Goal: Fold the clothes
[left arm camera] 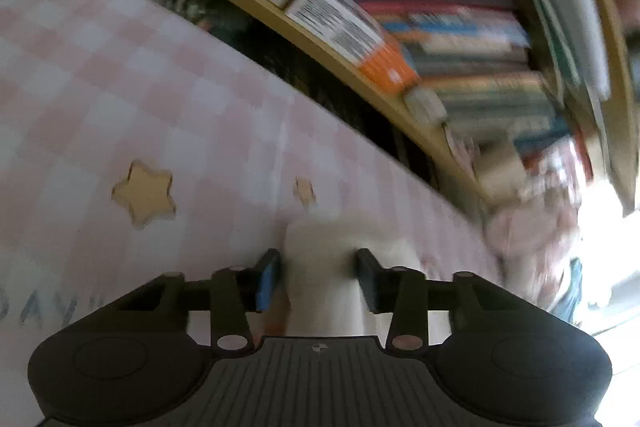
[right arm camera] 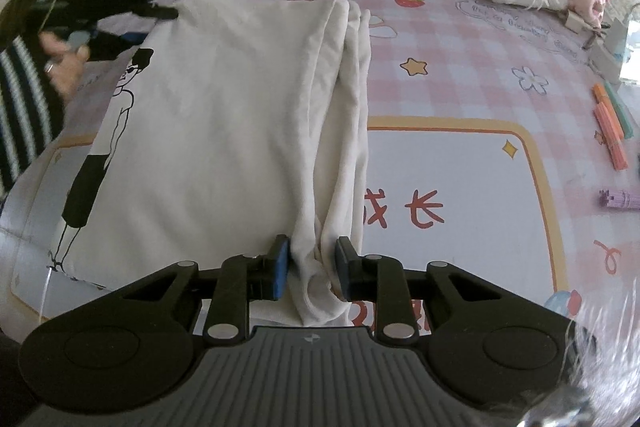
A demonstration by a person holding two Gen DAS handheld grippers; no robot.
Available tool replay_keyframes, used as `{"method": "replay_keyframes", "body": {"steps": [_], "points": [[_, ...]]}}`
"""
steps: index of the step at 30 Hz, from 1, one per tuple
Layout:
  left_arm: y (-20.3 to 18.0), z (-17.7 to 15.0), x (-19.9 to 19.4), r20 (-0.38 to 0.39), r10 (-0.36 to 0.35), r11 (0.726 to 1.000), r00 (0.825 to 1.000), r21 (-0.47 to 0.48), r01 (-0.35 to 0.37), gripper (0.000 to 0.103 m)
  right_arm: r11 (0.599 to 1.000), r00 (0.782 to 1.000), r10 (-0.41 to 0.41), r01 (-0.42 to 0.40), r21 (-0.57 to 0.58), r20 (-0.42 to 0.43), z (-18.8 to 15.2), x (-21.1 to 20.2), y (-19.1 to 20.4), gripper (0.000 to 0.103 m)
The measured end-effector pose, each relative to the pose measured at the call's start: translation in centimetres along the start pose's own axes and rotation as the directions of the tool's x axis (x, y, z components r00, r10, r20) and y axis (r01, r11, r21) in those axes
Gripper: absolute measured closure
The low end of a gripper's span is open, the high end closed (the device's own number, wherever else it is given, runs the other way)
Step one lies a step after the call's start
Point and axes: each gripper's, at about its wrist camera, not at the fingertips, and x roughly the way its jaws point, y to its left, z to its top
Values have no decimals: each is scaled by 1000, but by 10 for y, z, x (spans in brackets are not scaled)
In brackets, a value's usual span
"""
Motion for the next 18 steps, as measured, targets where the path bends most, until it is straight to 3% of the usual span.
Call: {"method": "replay_keyframes", "body": {"steps": [2,4,7,9,13,16,18], "points": [[2,11,7,22,-23,999,999,-43,24,95,1000,1000,5,-5,15,1,-1,0,-2,79],[3,17,13,31,-36,997,999,-65,38,94,1000,1000,7,-7,31,4,-2,-1,-4,79],[1,8,14,-12,-17,1000,1000,-18,17,81,999,1000,6,-6,46,2,-1,-1,-4,79],[-1,2,15,-40,-4,1000,999,14,4,64,999,1000,1,-1,42,-3,-1,-1,-2,79],[-4,-10,17,-95,26,997,995,79,-18,59,999,1000,-1,0,54,4,-2,-1,-3,78],[-7,-19,18,-134,50,991,990,128,-33,64,998,1000,-4,3,58,13,-3,-1,-2,78],[-8,-25,19,-159,68,986,985,161,-42,93,998,1000,-7,6,57,18,-4,-1,-1,78]]}}
